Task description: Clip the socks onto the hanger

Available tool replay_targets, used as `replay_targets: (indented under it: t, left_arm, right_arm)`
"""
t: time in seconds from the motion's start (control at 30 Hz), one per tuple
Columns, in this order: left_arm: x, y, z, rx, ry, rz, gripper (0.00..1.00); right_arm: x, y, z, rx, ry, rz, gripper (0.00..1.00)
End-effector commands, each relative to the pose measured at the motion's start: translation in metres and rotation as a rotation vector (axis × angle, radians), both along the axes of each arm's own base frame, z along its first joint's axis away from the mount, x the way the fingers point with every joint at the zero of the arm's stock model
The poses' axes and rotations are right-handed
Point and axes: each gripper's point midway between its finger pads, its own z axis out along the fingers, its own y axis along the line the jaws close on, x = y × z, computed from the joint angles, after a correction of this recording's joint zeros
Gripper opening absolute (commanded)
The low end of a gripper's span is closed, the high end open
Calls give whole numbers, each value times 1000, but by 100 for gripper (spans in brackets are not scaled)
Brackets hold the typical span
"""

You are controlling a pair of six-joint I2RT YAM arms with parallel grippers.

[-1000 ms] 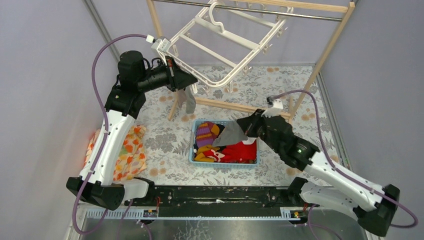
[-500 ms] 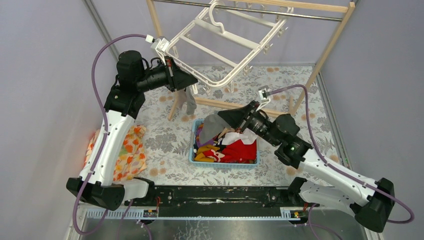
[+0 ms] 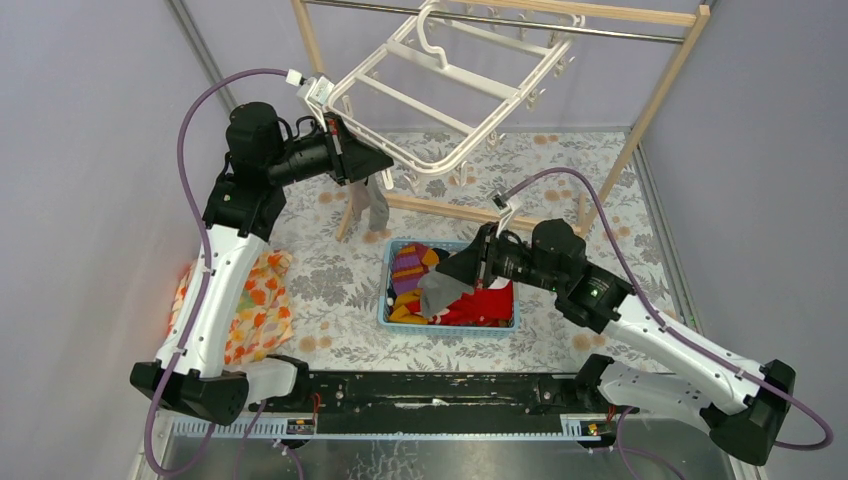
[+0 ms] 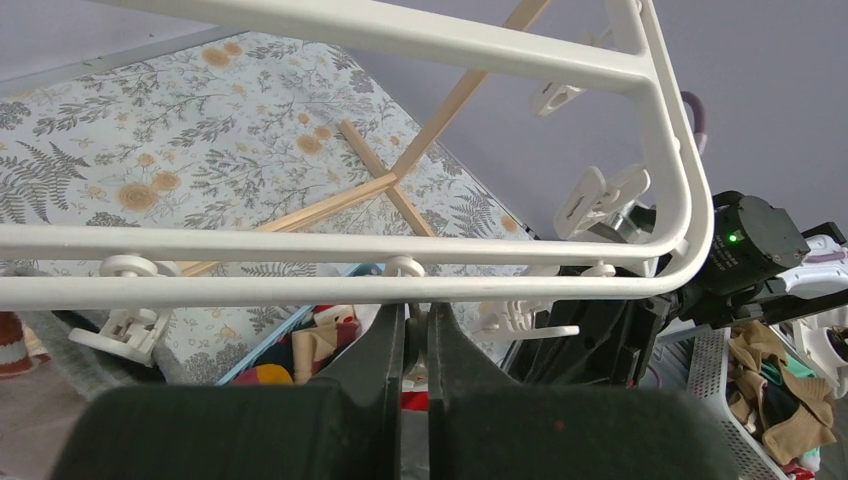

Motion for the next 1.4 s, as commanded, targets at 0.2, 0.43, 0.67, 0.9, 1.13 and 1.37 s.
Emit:
replay_targets:
  t: [0.2,0.43,0.67,0.9,1.13,1.37]
  left_arm:
    - [-6,-1,-8,3,26,-28,0]
    - [-2,-2,-15,10,37,-31,0]
    - [-3,0,-16,7,30,-36,0]
    - [-2,3,-18,5,32,-38,0]
    - [-2,2,-20,2,34,-46,0]
    - [-1,1,-22,-3,38,-49,0]
  right_arm:
    - [12,-42,-51,-389,24,-108,0]
    - [60,-18,-81,-433,-29,-202,23]
    - [84,-11,-71,-334,-46,-321,65]
    - [78,-51,-51,-290,4,-485,79]
    - [45,-122,-111,-386,316,-750,78]
    - [43,-109,-124,-464,304,-655,80]
